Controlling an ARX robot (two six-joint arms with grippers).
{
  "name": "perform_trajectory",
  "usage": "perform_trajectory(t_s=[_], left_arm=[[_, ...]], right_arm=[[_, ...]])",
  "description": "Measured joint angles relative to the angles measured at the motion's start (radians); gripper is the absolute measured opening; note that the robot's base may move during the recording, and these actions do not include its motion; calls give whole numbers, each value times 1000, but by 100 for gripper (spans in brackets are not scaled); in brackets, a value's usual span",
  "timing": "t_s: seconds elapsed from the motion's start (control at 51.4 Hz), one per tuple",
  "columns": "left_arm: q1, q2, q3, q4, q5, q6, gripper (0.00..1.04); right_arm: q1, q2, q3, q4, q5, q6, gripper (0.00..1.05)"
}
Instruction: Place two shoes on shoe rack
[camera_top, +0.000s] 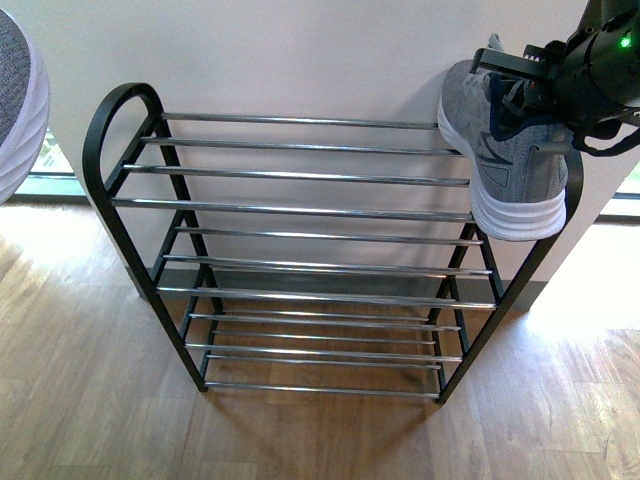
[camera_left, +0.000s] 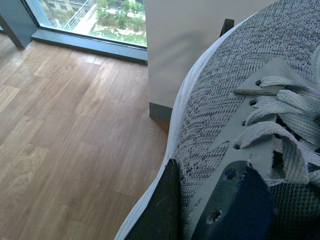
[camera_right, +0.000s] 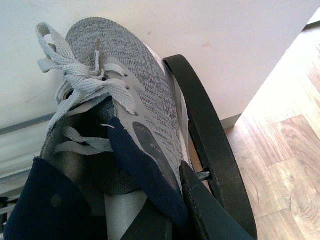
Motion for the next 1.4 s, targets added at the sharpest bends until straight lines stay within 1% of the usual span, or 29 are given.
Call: perform_trajectory(t_s=[0.117, 0.136, 0.156, 0.214, 0.292, 0.35, 0.428, 0.448, 0.506, 0.545, 0.603, 0.623, 0.662, 0.74, 0.759, 0.779, 0.857, 0.895, 0.954, 0.973, 1.012, 1.032, 1.071, 1.11, 1.129, 1.149, 1.246, 1.324, 1.402], left_arm=[[0, 0, 0, 0, 0, 0, 2], [0, 0, 0, 0, 0, 0, 2], [0, 0, 0, 0, 0, 0, 2], [0, 0, 0, 0, 0, 0, 2], [0, 0, 0, 0, 0, 0, 2], [0, 0, 0, 0, 0, 0, 2], [0, 0, 0, 0, 0, 0, 2], [0, 0, 0, 0, 0, 0, 2], [0, 0, 0, 0, 0, 0, 2], [0, 0, 0, 0, 0, 0, 2], [0, 0, 0, 0, 0, 0, 2], [0, 0, 0, 0, 0, 0, 2], [0, 0, 0, 0, 0, 0, 2], [0, 0, 0, 0, 0, 0, 2], [0, 0, 0, 0, 0, 0, 2], [0, 0, 0, 0, 0, 0, 2], [0, 0, 0, 0, -1, 0, 2], [0, 0, 0, 0, -1, 0, 2], [0, 0, 0, 0, 0, 0, 2], [0, 0, 0, 0, 0, 0, 2], [-2, 0, 0, 0, 7, 0, 2], [-2, 0, 0, 0, 8, 0, 2], [-2, 0, 0, 0, 7, 0, 2], [-2, 0, 0, 0, 3, 0, 2], [-2, 0, 0, 0, 2, 0, 2], [-2, 0, 0, 0, -2, 0, 2], [-2, 0, 0, 0, -5, 0, 2], [-2, 0, 0, 0, -3, 0, 2], [-2, 0, 0, 0, 0, 0, 2]], right_arm=[[-3, 0, -11, 24, -13, -32, 2], [-4, 0, -15, 34, -17, -43, 4], [-5, -1, -18, 40, -31, -56, 10], [-8, -11, -27, 54, -65, -91, 20], [-14, -35, -37, 58, -97, -132, 31], [-16, -55, -40, 58, -99, -172, 39], [-30, -118, -40, 14, -135, -236, 54], [-35, -145, -40, -18, -153, -252, 59], [-48, -205, -48, -69, -203, -286, 69], [-60, -270, -75, -97, -261, -325, 78], [-78, -365, -148, -72, -341, -394, 88], [-86, -423, -198, -42, -375, -431, 93], [-98, -512, -278, 16, -414, -505, 97], [-153, -740, -488, 192, -521, -739, 95], [-176, -793, -533, 216, -553, -777, 95], [-217, -871, -595, 218, -589, -850, 95], [-358, -1059, -764, 213, -678, -945, 95], [-391, -1095, -810, 209, -689, -970, 95], [-396, -1100, -821, 209, -702, -986, 95], [-397, -1100, -822, 210, -707, -983, 95], [-392, -1101, -845, 269, -731, -909, 88], [-383, -1112, -863, 299, -722, -823, 83], [-369, -1135, -881, 311, -712, -720, 76], [-356, -1154, -895, 312, -698, -647, 71], [-352, -1160, -901, 312, -697, -637, 69], [-343, -1173, -910, 312, -687, -588, 66], [-310, -1217, -948, 303, -655, -492, 52], [-292, -1242, -969, 293, -635, -461, 43], [-267, -1279, -992, 278, -613, -436, 31]])
